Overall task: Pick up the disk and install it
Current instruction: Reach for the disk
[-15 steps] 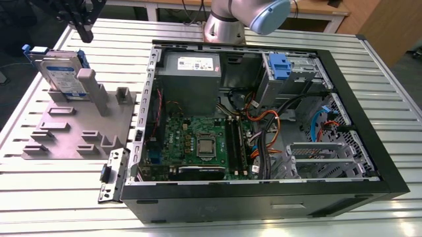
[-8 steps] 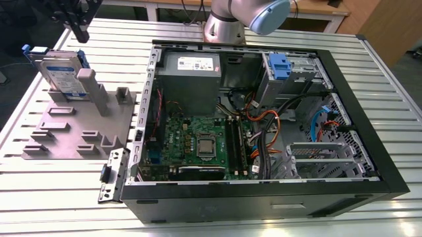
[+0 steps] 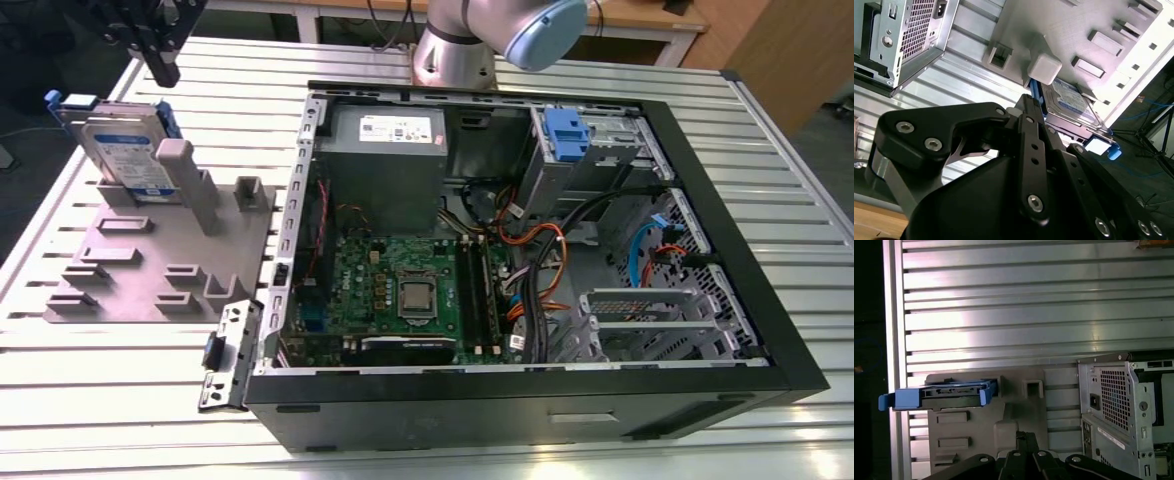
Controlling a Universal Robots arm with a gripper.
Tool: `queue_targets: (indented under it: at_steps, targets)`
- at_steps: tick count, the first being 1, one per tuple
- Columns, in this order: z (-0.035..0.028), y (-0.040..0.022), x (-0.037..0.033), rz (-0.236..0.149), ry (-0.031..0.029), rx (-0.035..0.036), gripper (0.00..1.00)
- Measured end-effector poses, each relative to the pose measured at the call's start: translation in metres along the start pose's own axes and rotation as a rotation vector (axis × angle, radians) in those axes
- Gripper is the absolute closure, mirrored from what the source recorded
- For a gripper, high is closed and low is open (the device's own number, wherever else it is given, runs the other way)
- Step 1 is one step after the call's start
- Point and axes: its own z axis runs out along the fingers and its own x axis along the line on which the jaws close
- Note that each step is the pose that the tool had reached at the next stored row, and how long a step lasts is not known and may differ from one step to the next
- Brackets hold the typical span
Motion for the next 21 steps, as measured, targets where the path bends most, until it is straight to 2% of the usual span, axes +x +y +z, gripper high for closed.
queue_targets:
  at_steps: [14, 16, 21]
  targets:
    - [0.0012, -0.0004, 0.0061, 0.0, 0.0033, 0.0003, 0.89]
    - [0.002, -0.0004, 0.0062, 0.0, 0.0096, 0.0004, 0.89]
    - [0.002, -0.0004, 0.0062, 0.0, 0.0096, 0.0001, 0.89]
